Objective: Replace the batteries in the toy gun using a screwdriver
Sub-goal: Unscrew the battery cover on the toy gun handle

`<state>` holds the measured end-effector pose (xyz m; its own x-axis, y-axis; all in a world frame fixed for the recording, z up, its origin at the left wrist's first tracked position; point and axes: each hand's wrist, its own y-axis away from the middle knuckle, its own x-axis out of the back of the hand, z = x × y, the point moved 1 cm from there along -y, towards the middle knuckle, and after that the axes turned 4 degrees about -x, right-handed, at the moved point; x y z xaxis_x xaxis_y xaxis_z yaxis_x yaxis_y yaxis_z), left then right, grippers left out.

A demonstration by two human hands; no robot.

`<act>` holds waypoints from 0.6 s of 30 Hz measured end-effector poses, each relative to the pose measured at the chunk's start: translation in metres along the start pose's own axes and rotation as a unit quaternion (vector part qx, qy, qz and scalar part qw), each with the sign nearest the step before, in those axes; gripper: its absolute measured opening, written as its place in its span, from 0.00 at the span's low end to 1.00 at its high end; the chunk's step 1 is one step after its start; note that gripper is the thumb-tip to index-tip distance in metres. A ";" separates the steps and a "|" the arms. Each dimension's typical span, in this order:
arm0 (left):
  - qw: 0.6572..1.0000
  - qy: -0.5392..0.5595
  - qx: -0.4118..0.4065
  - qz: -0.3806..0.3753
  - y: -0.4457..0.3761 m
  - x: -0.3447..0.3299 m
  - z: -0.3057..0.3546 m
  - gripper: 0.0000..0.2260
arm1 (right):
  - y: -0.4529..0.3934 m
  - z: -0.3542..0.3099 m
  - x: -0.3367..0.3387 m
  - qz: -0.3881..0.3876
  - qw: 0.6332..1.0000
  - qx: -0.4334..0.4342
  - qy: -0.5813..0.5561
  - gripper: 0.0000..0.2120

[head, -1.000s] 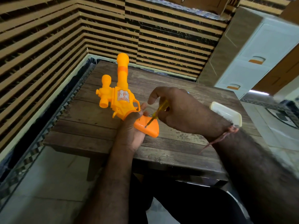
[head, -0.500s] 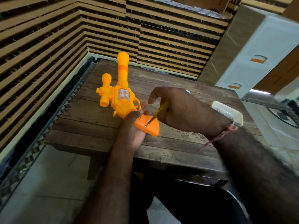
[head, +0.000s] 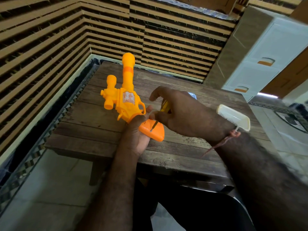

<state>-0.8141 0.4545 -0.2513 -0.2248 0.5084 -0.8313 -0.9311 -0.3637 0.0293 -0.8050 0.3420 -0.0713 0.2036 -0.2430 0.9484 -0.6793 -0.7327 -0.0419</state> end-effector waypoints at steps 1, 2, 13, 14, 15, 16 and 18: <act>1.000 -0.006 -0.002 -0.004 0.000 0.001 0.000 0.27 | 0.000 -0.001 -0.001 0.011 1.000 -0.001 0.017 0.14; 1.000 -0.008 -0.005 -0.009 0.001 0.000 -0.001 0.23 | -0.001 -0.001 -0.002 0.025 0.999 -0.001 0.035 0.12; 1.000 -0.014 -0.003 0.006 0.001 0.003 -0.001 0.30 | -0.001 0.001 0.000 0.021 0.995 -0.008 0.100 0.12; 1.000 -0.013 -0.002 0.007 0.002 0.002 0.000 0.34 | -0.001 0.001 0.000 0.029 0.993 -0.010 0.113 0.12; 1.000 -0.011 -0.003 0.004 0.003 0.002 0.000 0.36 | -0.001 0.001 0.001 0.027 0.994 -0.010 0.110 0.11; 1.000 -0.014 -0.003 0.005 0.002 0.002 -0.001 0.36 | -0.001 0.000 0.003 0.012 0.996 -0.008 0.092 0.10; 1.000 -0.011 -0.013 0.002 0.001 0.003 -0.002 0.34 | -0.001 -0.002 0.006 -0.031 0.998 0.002 0.051 0.13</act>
<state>-0.8149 0.4546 -0.2552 -0.2349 0.5238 -0.8188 -0.9223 -0.3862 0.0176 -0.8044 0.3429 -0.0648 0.1716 -0.1311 0.9764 -0.6644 -0.7472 0.0164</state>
